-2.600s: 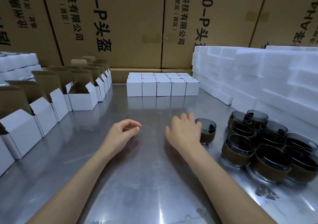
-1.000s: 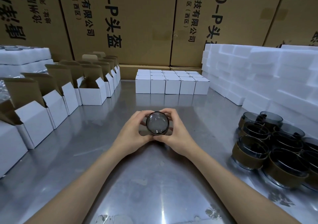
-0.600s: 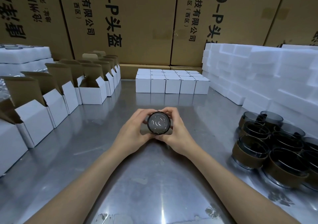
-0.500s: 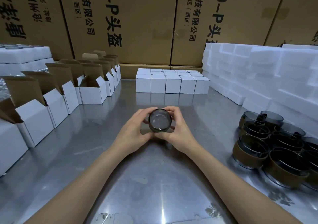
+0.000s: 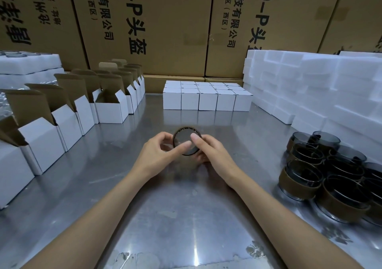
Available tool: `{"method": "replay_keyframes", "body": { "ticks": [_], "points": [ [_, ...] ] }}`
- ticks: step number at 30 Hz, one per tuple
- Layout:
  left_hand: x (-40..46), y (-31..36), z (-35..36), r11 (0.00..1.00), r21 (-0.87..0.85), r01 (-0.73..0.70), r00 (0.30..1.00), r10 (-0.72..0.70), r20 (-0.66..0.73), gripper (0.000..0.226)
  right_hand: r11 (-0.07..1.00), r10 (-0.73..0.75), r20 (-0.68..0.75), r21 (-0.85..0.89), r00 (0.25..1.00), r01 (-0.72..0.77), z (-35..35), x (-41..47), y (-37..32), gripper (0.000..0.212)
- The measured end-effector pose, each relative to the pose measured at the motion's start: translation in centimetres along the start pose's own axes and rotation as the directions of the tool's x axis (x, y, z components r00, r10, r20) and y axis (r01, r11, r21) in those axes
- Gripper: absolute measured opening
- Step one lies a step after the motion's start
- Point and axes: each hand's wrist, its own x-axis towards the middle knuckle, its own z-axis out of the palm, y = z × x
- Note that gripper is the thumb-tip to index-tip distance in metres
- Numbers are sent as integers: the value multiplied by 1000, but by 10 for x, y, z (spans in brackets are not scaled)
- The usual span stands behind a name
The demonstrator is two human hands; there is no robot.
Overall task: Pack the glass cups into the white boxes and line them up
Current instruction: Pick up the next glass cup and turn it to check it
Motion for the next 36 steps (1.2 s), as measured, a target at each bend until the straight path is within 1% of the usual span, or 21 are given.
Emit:
{"method": "replay_keyframes", "body": {
  "ticks": [1, 4, 5, 7, 9, 11, 12, 14, 15, 18, 20, 25, 28, 30, 32, 34, 36],
  "points": [
    [0, 0, 0, 1000, -8, 26, 1000, -26, 5, 67, 1000, 15, 9, -18, 1000, -14, 1, 0, 0, 46],
    [0, 3, 0, 997, -19, 73, 997, -73, 27, 75, 998, 46, 29, -41, 999, -45, 2, 0, -3, 67],
    [0, 4, 0, 997, -21, 78, 996, -77, 38, 76, 998, 45, 35, -42, 998, -44, 1, 0, -4, 68],
    [-1, 5, 1, 996, -38, 76, 996, -74, 58, 79, 999, 39, 38, -36, 999, -38, 1, 0, -3, 60],
    [-1, 5, 0, 996, -64, 56, 996, -51, 68, 77, 1000, 24, 31, -13, 999, -23, 0, 0, -2, 42],
    [-1, 4, 0, 997, -71, 24, 998, -20, 59, 68, 1000, 14, 29, 14, 999, -14, -2, 0, -2, 26],
    [0, 3, -1, 998, -62, 7, 999, -4, 52, 60, 1000, 19, 38, 22, 999, -20, -2, 0, -2, 22],
    [1, 0, -1, 999, -32, -34, 998, 35, 49, 46, 999, 29, 61, 23, 998, -31, -4, 0, -4, 28],
    [1, -1, -2, 998, -10, -62, 997, 62, 50, 46, 1000, 25, 68, 10, 997, -26, -5, 0, -4, 34],
    [0, -2, -2, 986, 71, -149, 988, 146, 44, 56, 998, 0, 76, -62, 997, 5, -7, -1, -4, 51],
    [0, -3, -2, 977, 102, -185, 982, 182, 40, 60, 995, -17, 77, -96, 997, 24, -7, 0, -3, 57],
    [-2, 1, -2, 957, 154, -244, 970, 242, 37, 63, 996, -62, 68, -65, 996, 67, -6, 1, 2, 61],
    [-3, 6, -3, 924, 194, -330, 943, 329, 39, 67, 989, -107, 14, -97, 994, 108, -1, 2, 4, 63],
    [-4, 9, -3, 901, 209, -379, 924, 380, 38, 63, 979, -136, -12, -154, 991, 132, 0, 3, 6, 62],
    [-3, 9, -3, 911, 184, -370, 928, 372, 24, 59, 970, -161, -10, -187, 987, 156, -1, 2, 6, 69],
    [-2, 4, -4, 936, 161, -312, 949, 315, 8, 60, 978, -143, 3, -153, 990, 142, -4, 2, 5, 75],
    [-1, -1, -5, 960, 134, -247, 969, 248, 11, 63, 981, -151, 10, -123, 989, 151, -5, 2, 5, 67]
  ]
}}
